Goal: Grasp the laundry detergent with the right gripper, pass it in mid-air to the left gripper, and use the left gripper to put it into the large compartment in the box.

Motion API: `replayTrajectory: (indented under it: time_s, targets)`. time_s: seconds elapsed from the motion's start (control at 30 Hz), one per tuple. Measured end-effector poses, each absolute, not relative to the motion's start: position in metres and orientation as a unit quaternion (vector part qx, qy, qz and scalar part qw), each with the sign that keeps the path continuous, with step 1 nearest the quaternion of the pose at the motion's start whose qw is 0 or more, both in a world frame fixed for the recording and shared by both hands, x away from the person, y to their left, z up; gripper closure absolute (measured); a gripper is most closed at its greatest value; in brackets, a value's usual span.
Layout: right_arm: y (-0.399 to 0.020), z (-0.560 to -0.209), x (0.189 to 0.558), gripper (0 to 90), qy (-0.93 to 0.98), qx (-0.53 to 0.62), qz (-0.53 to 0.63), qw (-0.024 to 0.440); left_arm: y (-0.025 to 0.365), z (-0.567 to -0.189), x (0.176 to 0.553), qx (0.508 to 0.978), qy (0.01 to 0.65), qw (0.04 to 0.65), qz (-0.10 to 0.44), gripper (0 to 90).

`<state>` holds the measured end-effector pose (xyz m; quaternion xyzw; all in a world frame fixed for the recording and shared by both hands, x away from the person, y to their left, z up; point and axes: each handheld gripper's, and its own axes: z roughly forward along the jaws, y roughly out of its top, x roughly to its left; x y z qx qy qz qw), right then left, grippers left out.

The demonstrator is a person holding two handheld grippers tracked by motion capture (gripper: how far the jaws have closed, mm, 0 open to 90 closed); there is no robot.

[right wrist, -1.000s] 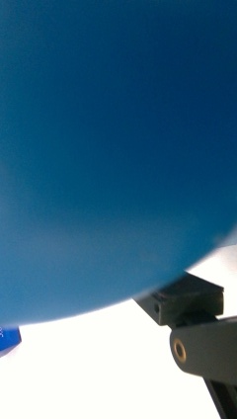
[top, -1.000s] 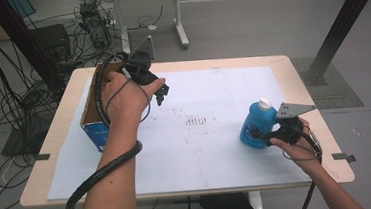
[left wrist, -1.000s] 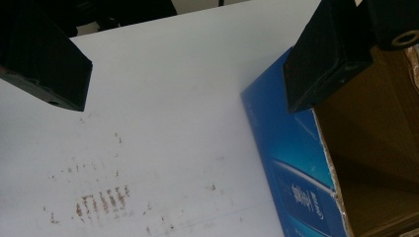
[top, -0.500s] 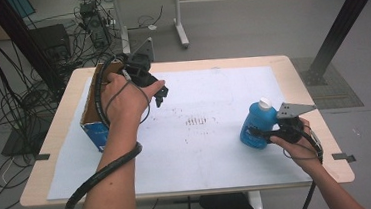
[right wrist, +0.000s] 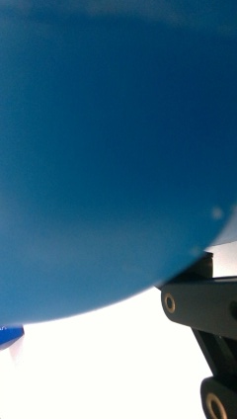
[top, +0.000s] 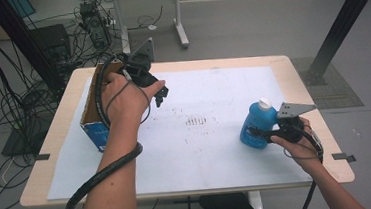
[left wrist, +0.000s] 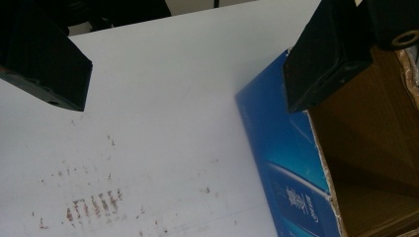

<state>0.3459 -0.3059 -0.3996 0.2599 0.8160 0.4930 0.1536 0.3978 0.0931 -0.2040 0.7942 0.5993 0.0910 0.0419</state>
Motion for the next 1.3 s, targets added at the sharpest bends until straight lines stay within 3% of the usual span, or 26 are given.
replayTrajectory:
  time_s: [1.3]
  targets:
    - [-0.3065, -0.4005, 0.3459, 42.2, 0.814, 0.260, 0.496, 0.154, 0.0905, -0.2006, 0.3992, 0.794, 0.598, 0.044, 0.095, 5.5]
